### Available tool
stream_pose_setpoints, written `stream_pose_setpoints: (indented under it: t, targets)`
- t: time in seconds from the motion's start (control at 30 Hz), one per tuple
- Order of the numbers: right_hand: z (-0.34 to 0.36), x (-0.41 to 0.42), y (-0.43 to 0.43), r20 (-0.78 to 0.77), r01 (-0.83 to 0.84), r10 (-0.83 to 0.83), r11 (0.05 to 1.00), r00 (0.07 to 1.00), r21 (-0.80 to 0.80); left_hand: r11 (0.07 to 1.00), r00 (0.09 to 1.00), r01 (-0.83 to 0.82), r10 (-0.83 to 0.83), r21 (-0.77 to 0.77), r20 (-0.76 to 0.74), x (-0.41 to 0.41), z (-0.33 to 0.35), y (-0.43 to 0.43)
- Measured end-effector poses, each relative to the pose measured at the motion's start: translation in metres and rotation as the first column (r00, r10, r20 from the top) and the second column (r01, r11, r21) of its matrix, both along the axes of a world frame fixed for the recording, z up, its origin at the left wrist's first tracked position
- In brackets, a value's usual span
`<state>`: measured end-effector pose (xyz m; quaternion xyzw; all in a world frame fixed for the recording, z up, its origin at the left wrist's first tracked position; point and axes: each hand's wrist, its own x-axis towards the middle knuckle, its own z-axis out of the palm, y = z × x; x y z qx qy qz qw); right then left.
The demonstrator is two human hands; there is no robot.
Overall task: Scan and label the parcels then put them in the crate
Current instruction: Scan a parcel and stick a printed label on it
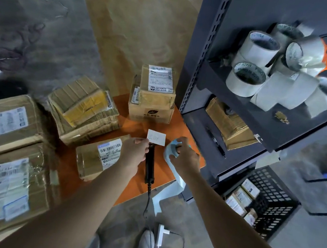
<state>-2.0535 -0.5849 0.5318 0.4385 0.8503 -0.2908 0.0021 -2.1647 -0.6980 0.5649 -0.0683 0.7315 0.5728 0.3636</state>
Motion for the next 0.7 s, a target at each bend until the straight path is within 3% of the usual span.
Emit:
stream_pose_setpoints:
  t: [0.23,0.37,0.53,0.7]
  targets:
    - [-0.007,-0.007,-0.011,0.016,0.019,-0.018,1.0,1.0,-0.015,0.998,0.994,-0.056,0.053,0.029,0.095,-0.01,0.003,-0.018]
    - [0.004,-0.013,-0.017,-0.139,0.04,-0.044,0.999,0.989,-0.029,0.997,0.992,-0.052,0.044,0.064,0.117,-0.015,0.01,-0.03]
    - [0.027,-0.035,-0.04,-0.303,0.062,-0.158,0.951,0.94,-0.303,0.995,0.993,-0.052,0.043,0.083,0.108,-0.02,0.019,-0.054]
    - [0.042,-0.053,-0.06,-0.376,0.029,-0.219,0.892,0.9,-0.451,0.997,0.995,-0.038,0.031,0.072,0.09,-0.03,0.025,-0.078]
